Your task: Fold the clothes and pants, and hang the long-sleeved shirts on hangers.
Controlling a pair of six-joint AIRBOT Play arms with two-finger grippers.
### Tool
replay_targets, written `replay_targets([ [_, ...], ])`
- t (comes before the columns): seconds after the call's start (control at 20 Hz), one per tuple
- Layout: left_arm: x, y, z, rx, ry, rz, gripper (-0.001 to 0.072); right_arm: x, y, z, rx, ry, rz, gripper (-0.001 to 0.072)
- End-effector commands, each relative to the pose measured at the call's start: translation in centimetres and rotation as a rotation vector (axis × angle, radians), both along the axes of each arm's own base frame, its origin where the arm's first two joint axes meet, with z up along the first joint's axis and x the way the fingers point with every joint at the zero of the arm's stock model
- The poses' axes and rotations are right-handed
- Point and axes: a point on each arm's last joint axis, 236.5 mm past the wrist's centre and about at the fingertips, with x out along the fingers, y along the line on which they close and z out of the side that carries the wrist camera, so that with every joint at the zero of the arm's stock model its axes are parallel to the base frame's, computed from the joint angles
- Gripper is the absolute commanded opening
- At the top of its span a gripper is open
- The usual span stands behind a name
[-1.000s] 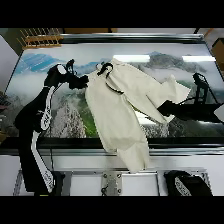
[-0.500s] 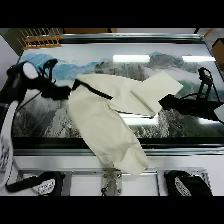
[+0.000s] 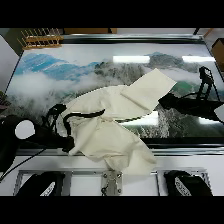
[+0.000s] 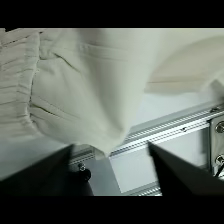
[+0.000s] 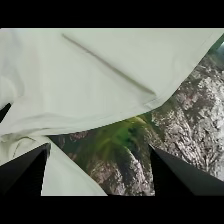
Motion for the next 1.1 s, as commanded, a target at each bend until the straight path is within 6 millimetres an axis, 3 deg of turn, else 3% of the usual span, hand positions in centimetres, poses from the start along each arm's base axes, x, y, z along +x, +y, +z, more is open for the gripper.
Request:
replay_targets([
  [0.0, 1.4, -1.3, 2.3, -0.045, -0.155, -0.002, 0.0630, 0.0, 0.2, 0.1, 0.008, -0.001, 0.002, 0.0671],
  [0.1, 6.8, 0.6, 5.6, -0.016, -0.342, 0.089, 0.0630, 0.0, 0.2, 0.1, 0.008, -0.001, 0.002, 0.0671],
  [0.15, 9.9, 2.8, 7.0, 0.018, -0.413, 0.173, 0.0630, 0.0, 0.2, 0.1, 0.008, -0.001, 0.002, 0.0671],
  [0.25, 15.3, 7.5, 7.8, 0.029, -0.470, 0.339, 0.0630, -0.1, 0.2, 0.0, 0.008, 0.001, 0.003, 0.0671],
  [0.35, 19.4, 11.6, 5.9, -0.023, -0.451, 0.449, 0.0630, -0.1, 0.2, 0.1, 0.009, 0.002, 0.002, 0.0671],
  [0.45, 22.2, 14.8, 1.9, -0.114, -0.382, 0.522, 0.0630, -0.1, 0.3, 0.0, 0.012, 0.005, 0.005, 0.0671],
  [0.6, 24.2, 17.1, -5.4, -0.310, -0.205, 0.631, 0.0631, -0.2, 0.3, 0.0, 0.011, 0.008, 0.006, 0.0671],
  [0.75, 24.7, 16.7, -10.9, -0.448, -0.054, 0.656, 0.0630, -0.2, 0.6, 0.1, 0.027, 0.008, 0.008, 0.0671],
  [0.85, 25.1, 16.2, -12.8, -0.453, -0.015, 0.642, 0.0629, -0.2, 0.8, 0.2, 0.037, 0.008, 0.009, 0.0671],
  [1.05, 26.0, 14.8, -14.1, -0.384, -0.015, 0.561, 0.0630, -0.2, 1.1, 0.3, 0.052, 0.007, 0.011, 0.0671],
])
